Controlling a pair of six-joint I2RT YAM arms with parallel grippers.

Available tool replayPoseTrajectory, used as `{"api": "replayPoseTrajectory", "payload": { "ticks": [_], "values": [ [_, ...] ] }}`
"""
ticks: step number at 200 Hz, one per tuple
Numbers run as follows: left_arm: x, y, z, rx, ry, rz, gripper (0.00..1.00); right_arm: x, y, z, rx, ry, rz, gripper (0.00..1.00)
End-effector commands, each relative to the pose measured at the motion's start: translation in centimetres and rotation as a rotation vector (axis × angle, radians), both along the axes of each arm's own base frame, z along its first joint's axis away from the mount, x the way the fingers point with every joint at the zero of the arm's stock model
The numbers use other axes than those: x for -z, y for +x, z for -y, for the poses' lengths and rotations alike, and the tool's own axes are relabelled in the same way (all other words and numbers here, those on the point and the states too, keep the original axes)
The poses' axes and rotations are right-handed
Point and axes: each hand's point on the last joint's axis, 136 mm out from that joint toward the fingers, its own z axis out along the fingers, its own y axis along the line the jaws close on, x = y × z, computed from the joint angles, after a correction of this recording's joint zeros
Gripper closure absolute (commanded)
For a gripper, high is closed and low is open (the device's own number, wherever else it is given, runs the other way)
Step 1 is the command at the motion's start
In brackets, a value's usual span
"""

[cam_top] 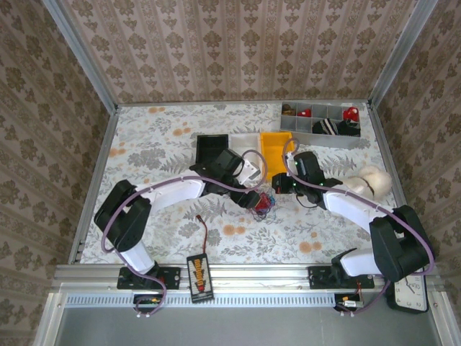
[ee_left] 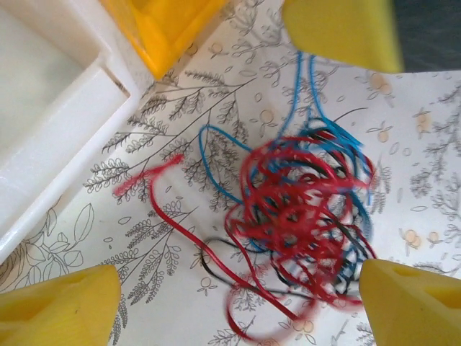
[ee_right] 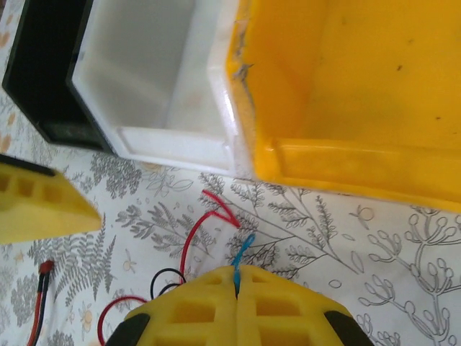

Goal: Untangle the cables

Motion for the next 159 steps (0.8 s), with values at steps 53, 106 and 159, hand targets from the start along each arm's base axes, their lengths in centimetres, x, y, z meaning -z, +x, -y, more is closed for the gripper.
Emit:
{"api": "replayPoseTrajectory", "payload": {
  "ticks": [53,106,159],
  "values": [
    [0.3,0.5,4.3,0.098,-0.057,-0.08,0.15,1.0,1.1,2.4,0.157,0.024,-0.035,1.0],
    [2.9,0.7,5.2,0.131,-0.007,-0.163,0.22,-0.1,1.6,2.8,0.179,0.058,-0.012,1.0],
    [4.1,1.0,4.8,0.103,0.038,-0.152,0.85,-0.4,1.0,3.9,0.229,0.06,-0.005,1.0]
  ]
}}
